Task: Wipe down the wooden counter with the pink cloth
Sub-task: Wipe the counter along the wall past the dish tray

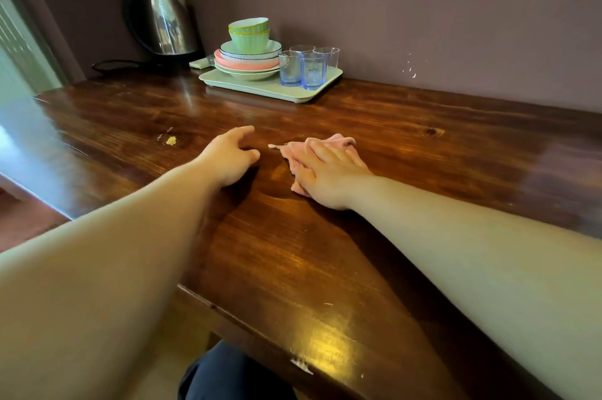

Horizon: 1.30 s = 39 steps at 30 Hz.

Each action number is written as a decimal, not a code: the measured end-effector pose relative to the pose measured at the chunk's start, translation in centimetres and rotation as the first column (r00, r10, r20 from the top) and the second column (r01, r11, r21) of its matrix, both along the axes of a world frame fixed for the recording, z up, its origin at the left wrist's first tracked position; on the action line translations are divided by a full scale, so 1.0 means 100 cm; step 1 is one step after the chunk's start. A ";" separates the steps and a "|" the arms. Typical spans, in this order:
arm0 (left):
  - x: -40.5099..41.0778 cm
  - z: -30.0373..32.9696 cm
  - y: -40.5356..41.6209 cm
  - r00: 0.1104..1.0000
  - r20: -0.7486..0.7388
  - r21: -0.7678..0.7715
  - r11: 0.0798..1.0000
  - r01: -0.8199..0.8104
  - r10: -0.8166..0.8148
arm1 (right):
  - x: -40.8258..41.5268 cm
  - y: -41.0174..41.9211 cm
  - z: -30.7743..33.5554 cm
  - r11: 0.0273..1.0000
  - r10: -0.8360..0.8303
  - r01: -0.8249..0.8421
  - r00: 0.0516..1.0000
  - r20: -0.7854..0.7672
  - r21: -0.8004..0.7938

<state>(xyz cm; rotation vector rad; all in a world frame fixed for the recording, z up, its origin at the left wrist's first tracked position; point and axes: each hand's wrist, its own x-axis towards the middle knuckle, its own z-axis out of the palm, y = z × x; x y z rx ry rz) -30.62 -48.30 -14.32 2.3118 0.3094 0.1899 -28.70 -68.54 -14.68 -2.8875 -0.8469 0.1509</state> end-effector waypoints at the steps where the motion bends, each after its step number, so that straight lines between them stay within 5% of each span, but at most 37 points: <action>1: -0.004 0.002 0.004 0.999 0.021 0.035 0.999 -0.028 0.028 | 0.000 0.004 0.002 1.000 -0.028 0.028 0.999 0.028 -0.008; 4: -0.022 -0.005 0.006 0.991 0.081 0.262 0.957 -0.126 0.108 | -0.016 0.000 -0.002 0.999 0.029 -0.029 1.000 0.006 -0.014; 8: -0.038 -0.022 -0.004 0.992 0.098 0.342 0.933 -0.113 0.084 | -0.038 -0.018 -0.015 0.993 0.115 -0.115 0.992 -0.044 0.002; 14: -0.044 -0.023 -0.006 0.991 0.112 0.356 0.928 -0.110 0.074 | -0.031 0.004 -0.002 1.000 0.027 -0.027 0.999 0.022 -0.012; 19: -0.042 -0.023 -0.008 0.994 0.097 0.369 0.926 -0.075 0.042 | -0.058 -0.025 -0.020 0.976 0.219 -0.219 0.975 -0.038 -0.004; 24: -0.041 -0.014 -0.005 0.999 -0.033 0.434 0.901 0.007 0.008 | -0.050 0.000 -0.003 0.998 0.051 -0.052 0.998 -0.022 -0.034; 29: -0.066 -0.021 0.008 0.983 -0.028 0.448 0.881 -0.151 0.182 | -0.095 -0.015 -0.021 0.983 0.179 -0.180 0.983 -0.045 -0.023; 39: -0.078 -0.029 0.007 0.989 -0.003 0.473 0.872 -0.128 0.147 | -0.117 -0.005 -0.010 0.987 0.153 -0.156 0.986 -0.068 -0.045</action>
